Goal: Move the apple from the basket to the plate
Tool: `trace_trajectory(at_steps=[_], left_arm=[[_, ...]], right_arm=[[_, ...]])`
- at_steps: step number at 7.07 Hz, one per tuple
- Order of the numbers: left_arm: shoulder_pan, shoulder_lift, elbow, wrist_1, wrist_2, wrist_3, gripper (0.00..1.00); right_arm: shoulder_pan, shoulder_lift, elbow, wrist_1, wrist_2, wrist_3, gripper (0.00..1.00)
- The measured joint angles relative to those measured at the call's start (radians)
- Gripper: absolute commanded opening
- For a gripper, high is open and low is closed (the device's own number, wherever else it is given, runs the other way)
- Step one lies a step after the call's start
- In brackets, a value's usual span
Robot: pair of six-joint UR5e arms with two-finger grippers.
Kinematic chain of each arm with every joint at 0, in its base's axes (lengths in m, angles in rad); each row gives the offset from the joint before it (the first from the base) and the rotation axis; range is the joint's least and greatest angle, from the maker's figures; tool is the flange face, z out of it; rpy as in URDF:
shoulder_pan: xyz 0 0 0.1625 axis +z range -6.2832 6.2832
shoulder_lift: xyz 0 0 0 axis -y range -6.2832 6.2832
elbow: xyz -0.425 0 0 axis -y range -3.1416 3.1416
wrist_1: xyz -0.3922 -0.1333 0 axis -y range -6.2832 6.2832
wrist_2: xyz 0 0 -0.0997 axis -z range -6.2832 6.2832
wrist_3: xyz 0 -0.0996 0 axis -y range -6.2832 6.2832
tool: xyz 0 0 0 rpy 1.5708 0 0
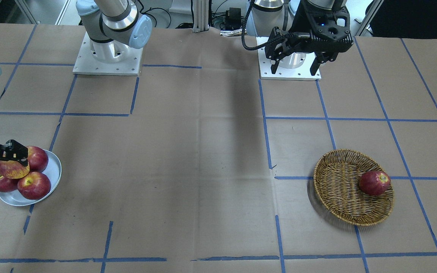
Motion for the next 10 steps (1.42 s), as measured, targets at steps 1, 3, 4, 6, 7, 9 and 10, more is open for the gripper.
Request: trace_trajectory(at_steps=[1, 3, 4, 6, 7, 9, 10], left_arm=[[0.0, 0.0, -0.002, 0.0, 0.0, 0.001, 0.99], [0.0, 0.0, -0.004, 0.0, 0.0, 0.004, 0.99], [0.0, 0.001, -0.005, 0.0, 0.001, 0.007, 0.99], [0.0, 0.002, -0.006, 0.0, 0.001, 0.012, 0.99], [0.0, 0.002, -0.007, 0.001, 0.002, 0.013, 0.99], [0.0, 0.002, -0.007, 0.001, 0.002, 0.013, 0.99], [0.0, 0.002, -0.004, 0.0, 0.003, 0.013, 0.99]], right_arm=[[0.003, -0.022, -0.004, 0.012, 0.004, 0.002, 1.0], [0.022, -0.108, -0.006, 0.072, 0.012, 0.013, 1.0], [0.05, -0.16, -0.008, 0.117, 0.017, 0.038, 1.0], [0.152, -0.273, -0.014, 0.239, 0.02, 0.204, 1.0], [0.214, -0.324, -0.014, 0.3, 0.016, 0.309, 1.0], [0.326, -0.388, -0.015, 0.384, 0.012, 0.502, 1.0], [0.374, -0.397, -0.016, 0.395, 0.008, 0.572, 1.0]])
